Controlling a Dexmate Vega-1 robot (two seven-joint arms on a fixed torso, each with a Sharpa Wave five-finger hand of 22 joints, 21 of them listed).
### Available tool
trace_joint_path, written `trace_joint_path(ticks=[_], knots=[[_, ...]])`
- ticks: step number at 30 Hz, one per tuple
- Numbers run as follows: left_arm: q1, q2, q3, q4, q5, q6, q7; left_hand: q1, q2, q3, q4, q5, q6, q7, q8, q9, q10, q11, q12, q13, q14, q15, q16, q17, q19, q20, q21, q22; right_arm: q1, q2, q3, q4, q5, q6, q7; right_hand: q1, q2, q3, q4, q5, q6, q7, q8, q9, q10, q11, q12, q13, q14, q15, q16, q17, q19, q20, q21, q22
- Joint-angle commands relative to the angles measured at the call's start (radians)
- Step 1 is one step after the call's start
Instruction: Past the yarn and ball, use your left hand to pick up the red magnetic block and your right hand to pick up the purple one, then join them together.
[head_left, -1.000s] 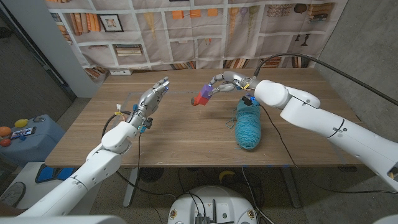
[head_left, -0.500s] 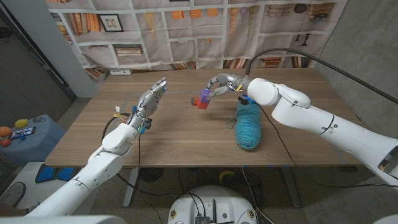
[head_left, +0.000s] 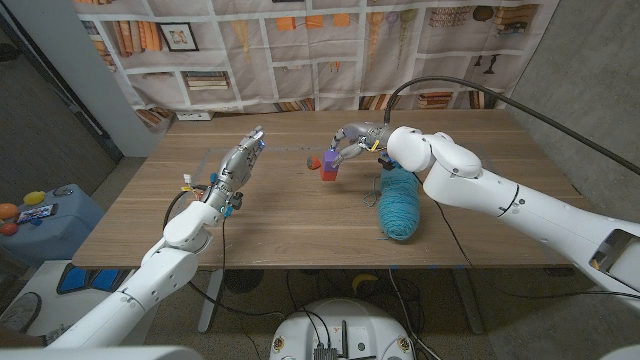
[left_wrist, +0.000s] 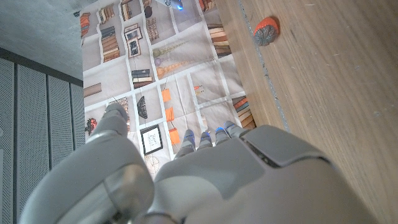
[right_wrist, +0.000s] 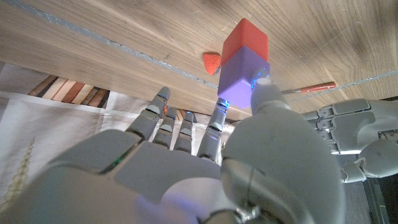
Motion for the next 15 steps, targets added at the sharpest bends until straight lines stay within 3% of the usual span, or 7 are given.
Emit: trace_joint_path(ticks=[1,11,15], knots=[[0.008,-0.006,-0.005,0.009,-0.005,-0.006,0.003,-0.007,0.011,0.006,0.002,0.003,0.002,0.002,0.007,0.000,-0.006,-0.005,0.009,-0.001,-0.054,-0.004,0.006,0.000,0.008,-0.005,0.002,0.000,0.001,0.043,-0.033,0.033,-0.112,-0.025,0.074,-0.002,0.003,-0.005,-0.001,0.000,0.067,-0.059,0.037,0.013,0.009,-0.004,0.008,0.003,0.010,-0.006,0.003,0.003,0.005,-0.003,0.005,0.002],[0.009,-0.008,-0.001,0.006,-0.005,-0.009,-0.003,-0.013,0.017,0.007,-0.002,0.003,0.018,0.003,0.013,0.000,0.000,-0.004,0.008,-0.001,-0.052,-0.004,0.004,0.000,0.010,-0.005,0.000,0.000,-0.016,0.063,-0.034,0.058,-0.147,-0.043,0.091,0.000,0.005,-0.006,0.000,-0.001,0.066,-0.060,0.039,0.017,0.011,-0.005,0.008,0.003,0.011,-0.008,0.003,0.002,0.008,-0.006,0.005,0.002],[0.009,-0.009,-0.003,0.006,-0.003,-0.013,-0.002,-0.015,0.018,0.008,-0.004,0.003,0.023,-0.007,0.015,0.000,0.002,-0.007,0.008,-0.001,-0.051,-0.004,0.003,0.000,0.011,-0.005,0.000,0.000,-0.026,0.065,-0.025,0.068,-0.138,-0.034,0.090,0.000,0.005,-0.006,0.000,-0.001,0.066,-0.060,0.040,0.018,0.013,-0.006,0.009,0.003,0.012,-0.008,0.003,0.002,0.008,-0.006,0.005,0.002]])
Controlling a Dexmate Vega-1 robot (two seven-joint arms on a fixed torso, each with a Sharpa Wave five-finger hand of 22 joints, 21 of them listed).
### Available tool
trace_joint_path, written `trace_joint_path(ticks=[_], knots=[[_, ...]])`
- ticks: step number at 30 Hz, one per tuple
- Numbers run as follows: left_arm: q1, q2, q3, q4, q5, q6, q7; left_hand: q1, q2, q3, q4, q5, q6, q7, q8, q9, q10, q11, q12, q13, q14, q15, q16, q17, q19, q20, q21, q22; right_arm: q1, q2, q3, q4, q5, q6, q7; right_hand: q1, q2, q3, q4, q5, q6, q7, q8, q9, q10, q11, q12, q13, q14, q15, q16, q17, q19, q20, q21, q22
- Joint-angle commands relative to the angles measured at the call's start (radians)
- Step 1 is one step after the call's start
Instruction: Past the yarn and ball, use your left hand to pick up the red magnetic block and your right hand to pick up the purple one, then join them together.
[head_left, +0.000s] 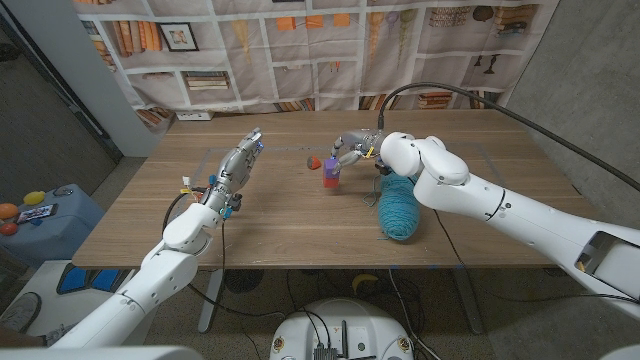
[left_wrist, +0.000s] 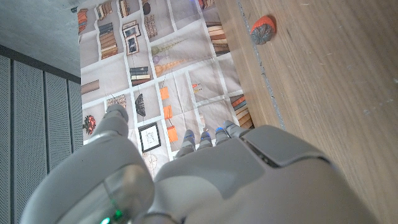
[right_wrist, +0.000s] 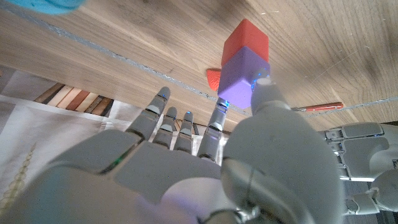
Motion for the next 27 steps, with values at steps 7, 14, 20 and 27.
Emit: trace_joint_path(ticks=[7,14,20,27], knots=[[-0.003,-0.012,0.008,0.005,0.000,-0.012,-0.009,-0.006,0.007,0.008,-0.006,0.003,0.009,-0.006,0.008,0.000,0.003,-0.010,0.003,-0.001,-0.051,-0.003,0.002,0.000,0.002,-0.003,-0.001,0.000,-0.027,0.029,0.002,0.046,-0.039,-0.008,0.021,0.001,0.007,-0.004,-0.002,0.002,0.068,-0.060,0.043,0.020,0.009,0.002,0.010,0.003,0.010,-0.006,0.003,0.002,0.009,-0.008,0.005,0.002],[0.008,-0.016,0.007,0.000,0.000,-0.017,0.000,-0.009,0.010,0.008,-0.008,0.003,0.015,-0.005,0.009,0.000,0.005,-0.010,0.003,-0.001,-0.050,-0.002,0.001,0.000,0.002,-0.003,-0.002,0.000,-0.014,0.043,-0.011,0.065,-0.050,-0.025,0.042,0.001,0.008,-0.005,-0.002,0.002,0.067,-0.060,0.044,0.022,0.011,0.003,0.010,0.003,0.011,-0.006,0.004,0.002,0.010,-0.008,0.004,0.002],[0.020,-0.015,0.002,-0.007,0.001,-0.020,0.009,-0.010,0.013,0.010,-0.011,0.003,0.018,-0.004,0.009,0.000,0.009,-0.010,0.003,-0.001,-0.049,-0.002,0.001,0.000,0.003,-0.001,-0.002,0.000,-0.011,0.050,-0.020,0.070,-0.065,-0.035,0.044,0.001,0.007,-0.006,-0.002,0.001,0.062,-0.059,0.044,0.024,0.013,0.004,0.010,0.003,0.011,-0.005,0.003,0.002,0.011,-0.008,0.004,0.002],[0.026,-0.013,-0.001,-0.010,-0.001,-0.020,0.009,-0.012,0.016,0.011,-0.012,0.004,0.021,-0.002,0.009,0.000,0.010,-0.008,0.002,-0.001,-0.047,-0.001,0.001,0.000,0.005,-0.001,-0.002,0.000,-0.010,0.058,-0.031,0.078,-0.081,-0.035,0.042,0.002,0.007,-0.007,-0.003,0.001,0.058,-0.059,0.044,0.026,0.012,0.002,0.009,0.003,0.014,-0.006,0.004,0.002,0.013,-0.009,0.004,0.002]])
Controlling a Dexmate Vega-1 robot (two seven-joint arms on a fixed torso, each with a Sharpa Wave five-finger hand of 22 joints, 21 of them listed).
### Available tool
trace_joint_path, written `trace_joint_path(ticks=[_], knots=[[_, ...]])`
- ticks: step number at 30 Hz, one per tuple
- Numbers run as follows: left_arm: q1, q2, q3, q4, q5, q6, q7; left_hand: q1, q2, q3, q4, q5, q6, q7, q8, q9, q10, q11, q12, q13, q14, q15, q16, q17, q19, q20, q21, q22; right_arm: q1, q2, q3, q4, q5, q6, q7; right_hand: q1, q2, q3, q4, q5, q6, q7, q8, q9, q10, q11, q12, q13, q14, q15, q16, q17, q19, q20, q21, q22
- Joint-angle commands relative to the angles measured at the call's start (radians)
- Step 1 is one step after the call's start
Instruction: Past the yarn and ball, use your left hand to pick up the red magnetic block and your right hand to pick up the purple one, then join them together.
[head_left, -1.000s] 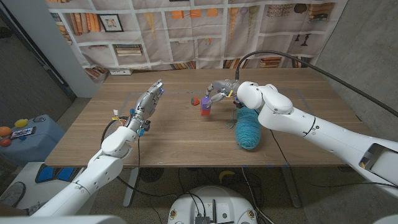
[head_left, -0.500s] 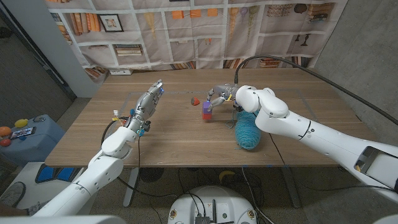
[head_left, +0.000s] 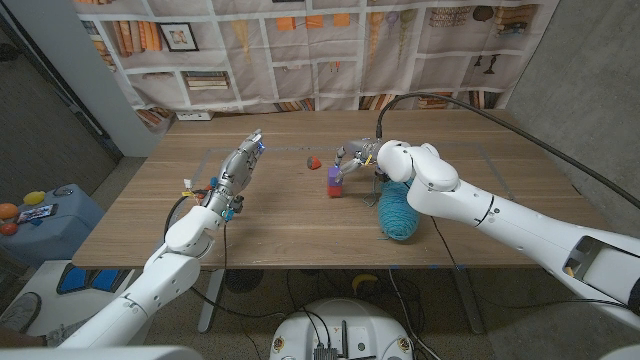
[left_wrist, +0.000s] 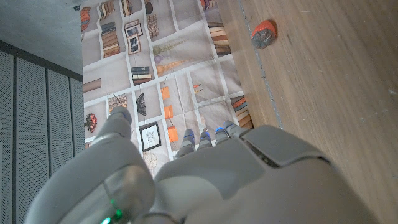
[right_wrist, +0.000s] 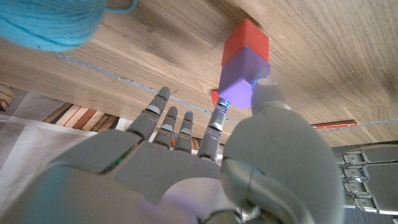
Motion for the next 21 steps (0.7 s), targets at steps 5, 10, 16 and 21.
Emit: trace_joint_path(ticks=[5,10,16,21], knots=[[0.011,-0.001,-0.006,-0.005,-0.003,-0.005,0.005,-0.003,0.008,0.004,-0.007,0.004,0.008,0.004,0.006,-0.001,0.003,0.002,0.003,-0.001,-0.045,-0.001,0.001,0.000,0.006,-0.002,-0.002,0.000,0.003,0.015,-0.021,0.016,-0.035,-0.009,0.005,0.003,0.005,-0.005,0.000,0.005,0.043,-0.057,0.039,0.027,0.007,-0.001,0.004,0.003,0.010,0.001,0.005,0.002,0.010,-0.003,0.004,0.002],[0.007,-0.005,-0.005,-0.001,-0.006,-0.006,0.002,-0.004,0.011,0.006,-0.008,0.004,0.010,0.005,0.006,-0.001,0.005,0.003,0.003,-0.001,-0.042,-0.001,0.002,0.000,0.008,0.000,-0.002,0.000,0.004,0.020,-0.022,0.019,-0.042,-0.017,0.013,0.005,0.001,-0.007,-0.001,0.004,0.027,-0.058,0.034,0.028,0.003,0.002,0.002,0.004,0.010,0.002,0.004,0.002,0.011,-0.003,0.004,0.002],[0.002,-0.009,-0.004,0.004,-0.007,-0.007,0.003,-0.005,0.015,0.008,-0.010,0.004,0.011,0.006,0.005,-0.001,0.009,0.001,0.003,-0.001,-0.037,0.000,0.003,0.000,0.010,0.001,-0.002,0.000,0.007,0.021,-0.025,0.020,-0.047,-0.020,0.024,0.007,-0.010,-0.012,-0.003,0.002,-0.013,-0.057,0.021,0.029,-0.009,0.010,-0.003,0.004,0.009,0.008,0.003,0.002,0.013,0.002,0.003,0.003],[-0.003,-0.013,-0.003,0.010,-0.009,-0.009,0.000,-0.006,0.019,0.009,-0.012,0.005,0.011,0.007,0.004,0.000,0.012,0.002,0.003,-0.001,-0.035,0.002,0.003,0.000,0.013,0.001,-0.001,-0.001,0.012,0.025,-0.032,0.025,-0.057,-0.022,0.033,0.003,-0.022,-0.019,-0.003,0.000,-0.032,-0.058,0.015,0.031,-0.021,0.016,-0.007,0.005,0.005,0.014,0.000,0.002,0.010,0.008,0.001,0.003]])
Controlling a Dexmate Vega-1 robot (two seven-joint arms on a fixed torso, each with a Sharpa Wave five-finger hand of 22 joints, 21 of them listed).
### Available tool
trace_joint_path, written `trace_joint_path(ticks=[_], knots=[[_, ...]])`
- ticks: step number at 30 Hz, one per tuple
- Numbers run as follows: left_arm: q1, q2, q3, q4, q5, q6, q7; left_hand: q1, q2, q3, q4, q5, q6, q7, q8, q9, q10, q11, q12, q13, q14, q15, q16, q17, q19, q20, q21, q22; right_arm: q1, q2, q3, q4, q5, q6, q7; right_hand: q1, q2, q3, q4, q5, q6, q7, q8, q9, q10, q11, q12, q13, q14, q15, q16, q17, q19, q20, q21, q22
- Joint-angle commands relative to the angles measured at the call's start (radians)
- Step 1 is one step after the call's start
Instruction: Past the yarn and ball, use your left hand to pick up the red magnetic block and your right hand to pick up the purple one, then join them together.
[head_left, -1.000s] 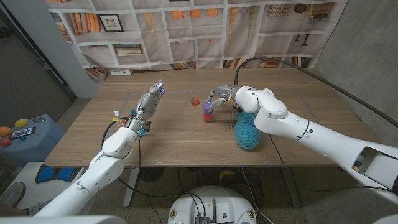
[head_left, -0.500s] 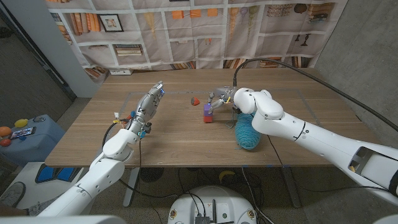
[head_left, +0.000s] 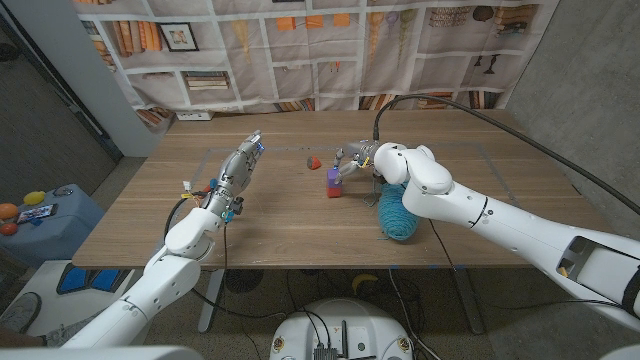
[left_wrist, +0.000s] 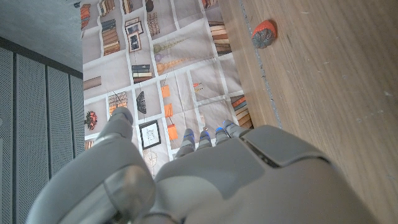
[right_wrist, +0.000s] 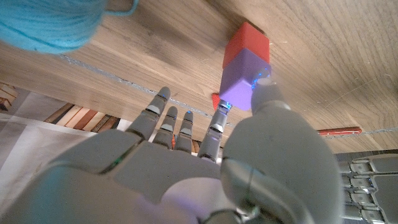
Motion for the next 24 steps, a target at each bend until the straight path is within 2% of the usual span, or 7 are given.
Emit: trace_joint_path(ticks=[1,17,19,21,24], knots=[[-0.009,-0.008,0.001,0.012,-0.004,-0.004,-0.005,0.002,0.012,0.005,-0.008,0.005,0.005,0.001,0.004,0.000,0.005,0.002,0.003,-0.001,-0.034,0.002,0.003,0.000,0.001,0.003,-0.001,-0.001,0.007,0.008,-0.013,0.008,-0.021,-0.008,0.021,-0.002,-0.016,-0.005,0.000,0.001,0.008,-0.017,-0.007,0.027,-0.010,0.005,-0.006,0.005,-0.001,0.009,-0.001,0.002,0.003,0.001,0.001,0.003],[0.007,-0.012,-0.007,0.007,-0.007,-0.010,0.010,-0.001,0.022,0.010,-0.013,0.005,0.010,0.002,0.003,0.000,0.014,0.004,0.003,-0.001,-0.028,0.004,0.003,-0.001,0.011,0.002,0.000,-0.001,0.019,0.025,-0.033,0.027,-0.042,-0.007,0.049,-0.012,-0.031,-0.015,0.004,0.000,-0.034,-0.016,-0.021,0.029,-0.025,0.013,-0.010,0.006,-0.006,0.018,-0.005,0.003,-0.002,0.009,0.000,0.003],[0.008,-0.012,-0.008,0.007,-0.007,-0.009,0.011,-0.001,0.022,0.010,-0.014,0.005,0.011,0.001,0.004,0.000,0.014,0.004,0.003,-0.001,-0.026,0.004,0.003,-0.001,0.012,0.002,0.001,-0.001,0.019,0.026,-0.033,0.027,-0.045,-0.008,0.048,-0.016,-0.037,-0.019,0.005,0.001,-0.063,-0.015,-0.033,0.026,-0.033,0.017,-0.012,0.006,-0.008,0.021,-0.006,0.003,-0.004,0.011,-0.001,0.003],[0.010,-0.011,-0.009,0.006,-0.008,-0.009,0.012,-0.002,0.022,0.010,-0.014,0.005,0.012,0.002,0.004,0.000,0.015,0.005,0.003,-0.001,-0.026,0.004,0.003,-0.001,0.013,0.002,0.001,-0.001,0.018,0.024,-0.030,0.027,-0.042,-0.001,0.047,-0.020,-0.043,-0.023,0.007,0.005,-0.113,-0.015,-0.055,0.021,-0.051,0.025,-0.016,0.007,-0.013,0.028,-0.010,0.004,-0.008,0.014,-0.002,0.003],[0.012,-0.011,-0.011,0.005,-0.010,-0.008,0.014,-0.002,0.023,0.011,-0.015,0.005,0.012,0.002,0.004,0.000,0.017,0.006,0.003,-0.001,-0.024,0.003,0.003,-0.001,0.013,0.002,0.001,-0.001,0.017,0.029,-0.032,0.026,-0.051,-0.016,0.051,-0.024,-0.049,-0.027,0.008,0.007,-0.150,-0.015,-0.072,0.017,-0.067,0.024,-0.019,0.008,-0.023,0.033,-0.016,0.004,-0.015,0.020,-0.003,0.004]])
